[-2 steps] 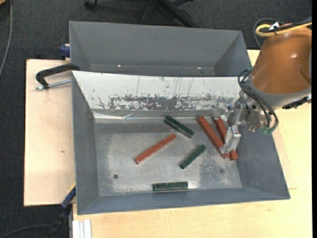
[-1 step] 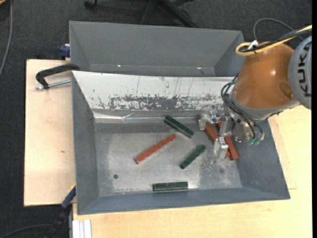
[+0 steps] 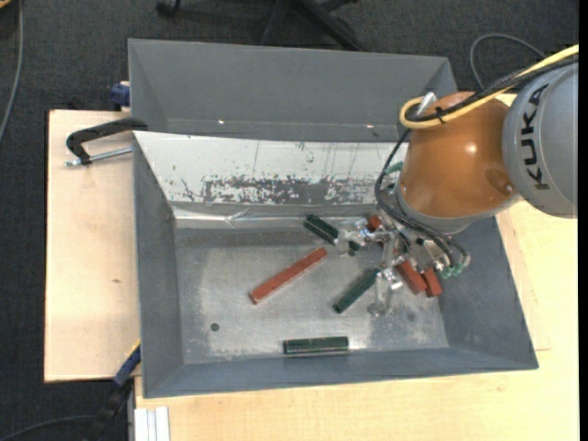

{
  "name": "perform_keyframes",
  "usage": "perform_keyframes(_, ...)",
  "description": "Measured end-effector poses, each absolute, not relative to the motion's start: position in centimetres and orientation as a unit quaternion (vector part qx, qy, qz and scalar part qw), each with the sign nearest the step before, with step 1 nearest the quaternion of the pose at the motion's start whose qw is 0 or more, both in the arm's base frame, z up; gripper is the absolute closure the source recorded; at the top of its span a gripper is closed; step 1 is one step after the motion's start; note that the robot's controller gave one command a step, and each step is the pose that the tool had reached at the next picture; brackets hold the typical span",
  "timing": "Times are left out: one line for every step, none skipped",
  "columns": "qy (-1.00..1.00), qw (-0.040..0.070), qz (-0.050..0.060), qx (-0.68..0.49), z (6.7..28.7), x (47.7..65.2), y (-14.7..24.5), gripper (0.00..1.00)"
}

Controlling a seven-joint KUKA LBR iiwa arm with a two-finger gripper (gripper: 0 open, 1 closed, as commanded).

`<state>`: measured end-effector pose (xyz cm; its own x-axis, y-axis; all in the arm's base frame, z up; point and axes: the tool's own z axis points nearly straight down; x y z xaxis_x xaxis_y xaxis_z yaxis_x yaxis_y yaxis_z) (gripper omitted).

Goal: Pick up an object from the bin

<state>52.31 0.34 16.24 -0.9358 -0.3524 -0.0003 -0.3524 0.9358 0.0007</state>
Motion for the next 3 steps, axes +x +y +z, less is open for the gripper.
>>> perform_keyframes(0.976,0.001,0.001,-0.218,14.6,52.2,0.7,0.00)
perform_keyframes(0.936,0.002,0.000,-0.351,7.3,53.2,-1.0,0.00)
perform_keyframes(0.940,0.007,0.000,-0.340,6.2,53.6,-0.9,1.00)
